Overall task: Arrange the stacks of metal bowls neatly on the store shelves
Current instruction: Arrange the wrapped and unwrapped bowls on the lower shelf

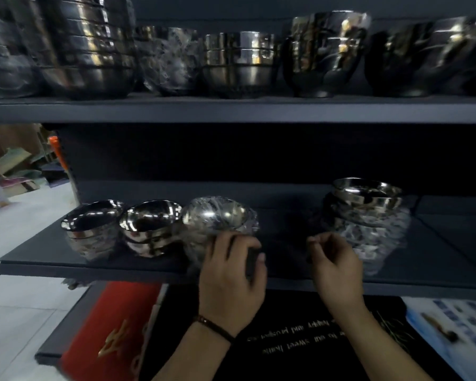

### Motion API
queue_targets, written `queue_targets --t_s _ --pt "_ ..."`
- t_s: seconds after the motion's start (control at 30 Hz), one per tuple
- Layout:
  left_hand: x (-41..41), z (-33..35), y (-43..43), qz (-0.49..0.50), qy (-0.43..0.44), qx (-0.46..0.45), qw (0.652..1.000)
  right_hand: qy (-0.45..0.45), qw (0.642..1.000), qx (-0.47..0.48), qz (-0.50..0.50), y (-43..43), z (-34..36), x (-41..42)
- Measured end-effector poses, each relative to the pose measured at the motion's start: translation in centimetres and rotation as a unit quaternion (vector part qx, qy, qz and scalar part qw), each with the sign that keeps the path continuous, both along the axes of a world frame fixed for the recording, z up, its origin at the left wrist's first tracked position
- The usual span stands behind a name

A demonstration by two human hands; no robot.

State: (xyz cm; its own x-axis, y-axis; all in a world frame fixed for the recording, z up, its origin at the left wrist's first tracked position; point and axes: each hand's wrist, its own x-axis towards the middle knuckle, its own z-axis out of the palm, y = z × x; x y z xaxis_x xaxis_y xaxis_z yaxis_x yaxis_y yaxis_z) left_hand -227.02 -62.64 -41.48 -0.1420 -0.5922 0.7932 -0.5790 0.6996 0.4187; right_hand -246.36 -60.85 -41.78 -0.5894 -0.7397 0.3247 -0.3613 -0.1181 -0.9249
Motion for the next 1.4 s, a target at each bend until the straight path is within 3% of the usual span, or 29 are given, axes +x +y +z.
queue_targets --t_s 0.1,0.23,0.33,0.5,0.93,1.23,1.4 --pt "-4.5 -0.9 1.3 -0.139 -0.013 0.156 0.978 -0.025 0.995 -0.023 -0.096 1.5 0.0 -2.9" --pt "-9.6 -3.2 0.6 -0.219 0.043 0.352 0.909 -0.098 0.977 -0.023 -0.189 1.9 -0.4 -8.0" --pt "-13.1 -2.9 -0.4 -0.251 0.113 0.419 0.866 -0.141 0.973 -0.006 -0.181 1.6 -0.6 -11.5" --pt "-17.1 -2.7 -2.1 -0.274 0.176 0.461 0.826 -0.224 0.971 0.006 -0.08 0.1 -0.7 -12.6" --pt "-12.3 -2.9 -2.3 -0.248 0.199 0.459 0.829 -0.174 0.984 0.028 0.017 -1.1 -1.3 -8.4" --pt "-6.1 -3.3 -3.2 -0.137 0.213 0.445 0.859 -0.155 0.984 0.039 0.074 -2.1 -1.3 -1.7" --pt "-4.9 -4.2 -3.3 -0.127 0.184 0.446 0.867 -0.126 0.988 0.046 0.069 -2.1 -1.1 -0.4"
